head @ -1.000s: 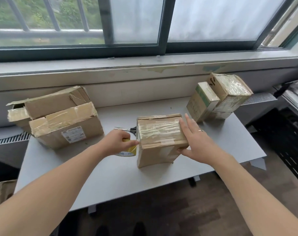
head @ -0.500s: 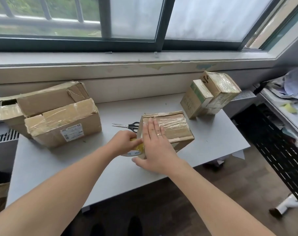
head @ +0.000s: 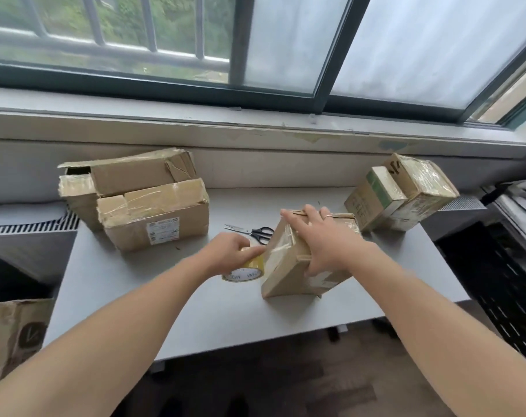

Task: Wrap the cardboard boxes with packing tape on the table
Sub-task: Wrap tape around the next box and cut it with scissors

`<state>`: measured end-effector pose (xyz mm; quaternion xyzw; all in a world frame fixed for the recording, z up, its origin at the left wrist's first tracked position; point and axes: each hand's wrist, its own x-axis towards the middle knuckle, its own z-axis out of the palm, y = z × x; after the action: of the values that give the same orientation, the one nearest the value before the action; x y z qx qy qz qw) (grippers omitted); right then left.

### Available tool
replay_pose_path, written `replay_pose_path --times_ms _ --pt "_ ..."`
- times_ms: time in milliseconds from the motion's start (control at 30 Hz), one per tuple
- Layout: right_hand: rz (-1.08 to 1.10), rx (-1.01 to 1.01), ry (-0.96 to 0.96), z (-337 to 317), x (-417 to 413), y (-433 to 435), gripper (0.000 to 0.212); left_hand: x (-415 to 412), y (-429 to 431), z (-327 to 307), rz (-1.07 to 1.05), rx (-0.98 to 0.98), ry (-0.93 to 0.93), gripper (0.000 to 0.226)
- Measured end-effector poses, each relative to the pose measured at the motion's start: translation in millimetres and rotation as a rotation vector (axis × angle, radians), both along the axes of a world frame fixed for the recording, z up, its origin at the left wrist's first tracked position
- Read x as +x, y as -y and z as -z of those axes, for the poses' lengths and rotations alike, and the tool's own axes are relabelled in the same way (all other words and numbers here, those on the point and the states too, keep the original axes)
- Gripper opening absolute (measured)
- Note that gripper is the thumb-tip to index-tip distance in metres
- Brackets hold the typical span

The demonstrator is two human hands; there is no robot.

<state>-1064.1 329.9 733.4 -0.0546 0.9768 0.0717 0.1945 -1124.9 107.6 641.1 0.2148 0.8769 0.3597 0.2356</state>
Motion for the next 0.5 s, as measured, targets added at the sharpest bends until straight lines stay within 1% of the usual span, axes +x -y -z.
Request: replay_pose_path --times_ms 67,133,233,267,333,433,500 --pt "-0.030 -0.080 -0.012 -4.5 -2.3 -13.0 0.140 -9.9 22.4 -15.0 -0.033 0.130 0.037 0.055" --pt "-0.049 -0.223 -0.035 -9.6 -6.2 -21.6 0.137 -17.0 34.8 -39.7 -0.022 0.176 -0.033 0.055" --pt "0.012 -0.641 -0.073 -12.9 -10.9 -23.1 0.132 -22.6 41.7 -76.8 -0.043 0.221 -0.094 0.052" --pt "0.026 -0.746 -0.080 -10.8 -11.3 -21.9 0.129 -22.8 44.0 -85.5 -0.048 0.226 -0.101 0.051" --pt "0.038 -0.828 -0.082 0.5 -10.3 -19.6 0.122 -18.3 48.7 -95.8 -0.020 0.177 -0.128 0.049" --pt "0.011 -0.855 -0.077 26.1 -8.2 -23.0 0.110 -7.3 50.8 -97.8 0.033 -0.008 -0.194 0.045" --pt "0.039 -0.907 -0.060 41.4 -5.0 -33.2 0.109 -5.9 53.4 -91.4 0.012 -0.081 -0.211 0.052"
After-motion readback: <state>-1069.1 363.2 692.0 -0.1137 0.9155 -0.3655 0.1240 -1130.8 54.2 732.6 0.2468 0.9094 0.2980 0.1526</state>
